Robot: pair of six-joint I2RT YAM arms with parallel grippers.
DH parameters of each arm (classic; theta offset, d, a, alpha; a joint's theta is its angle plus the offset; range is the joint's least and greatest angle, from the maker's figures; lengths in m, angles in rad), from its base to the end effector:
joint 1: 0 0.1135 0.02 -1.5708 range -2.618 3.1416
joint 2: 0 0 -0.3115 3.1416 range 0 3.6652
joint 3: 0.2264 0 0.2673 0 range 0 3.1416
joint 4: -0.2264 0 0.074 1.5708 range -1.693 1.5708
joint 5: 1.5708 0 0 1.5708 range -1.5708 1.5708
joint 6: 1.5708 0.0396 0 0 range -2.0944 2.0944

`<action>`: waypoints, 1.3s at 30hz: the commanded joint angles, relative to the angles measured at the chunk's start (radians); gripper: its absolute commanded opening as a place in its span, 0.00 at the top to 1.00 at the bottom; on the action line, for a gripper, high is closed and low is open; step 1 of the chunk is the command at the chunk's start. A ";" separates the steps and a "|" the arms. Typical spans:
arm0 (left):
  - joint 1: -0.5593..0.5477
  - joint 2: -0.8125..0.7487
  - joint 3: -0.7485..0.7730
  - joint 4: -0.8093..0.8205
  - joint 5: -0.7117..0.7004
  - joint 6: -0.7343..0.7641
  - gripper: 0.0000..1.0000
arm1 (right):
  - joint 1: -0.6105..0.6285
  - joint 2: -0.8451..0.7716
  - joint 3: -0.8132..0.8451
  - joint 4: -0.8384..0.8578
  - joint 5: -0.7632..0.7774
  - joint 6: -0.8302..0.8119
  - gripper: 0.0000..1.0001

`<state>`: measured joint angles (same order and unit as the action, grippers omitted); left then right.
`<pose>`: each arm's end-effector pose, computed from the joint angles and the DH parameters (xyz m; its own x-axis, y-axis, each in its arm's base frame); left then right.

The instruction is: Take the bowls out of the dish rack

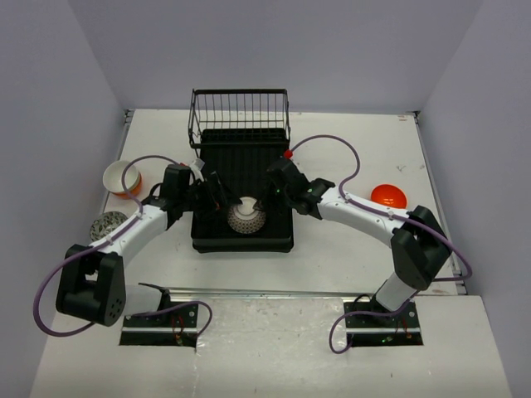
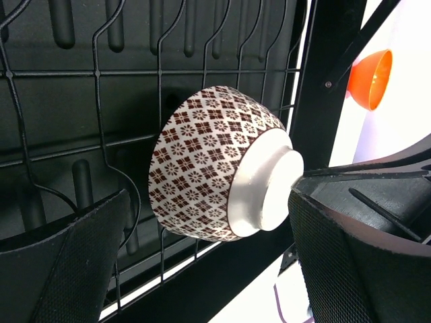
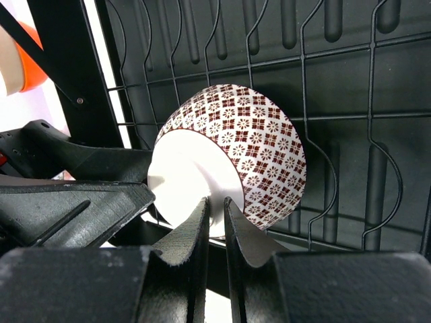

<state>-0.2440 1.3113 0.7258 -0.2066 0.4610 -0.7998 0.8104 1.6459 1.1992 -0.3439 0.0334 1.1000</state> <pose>0.2550 -0.0816 0.2427 -0.8540 -0.4493 -0.2623 -0.1334 0.6764 -0.7244 0.2657 0.2774 0.2850 -0.8531 0.3955 -0.3402 0.1155 0.7791 0.6161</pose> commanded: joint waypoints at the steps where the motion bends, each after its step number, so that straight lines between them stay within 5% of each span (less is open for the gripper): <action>1: 0.017 0.054 -0.022 -0.162 -0.099 0.027 0.00 | -0.013 -0.015 -0.035 -0.072 0.028 -0.017 0.86; 24: -0.011 0.094 -0.019 -0.155 -0.120 0.002 0.00 | -0.013 -0.098 0.025 -0.058 0.003 -0.160 0.68; 39: -0.017 0.097 -0.011 -0.132 -0.064 0.004 0.00 | -0.013 -0.107 0.007 -0.121 0.039 -0.146 0.65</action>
<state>-0.2707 1.3602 0.7502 -0.2077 0.4435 -0.7830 0.7963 1.5452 1.2110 -0.4339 0.0383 0.9520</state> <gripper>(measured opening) 0.994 0.349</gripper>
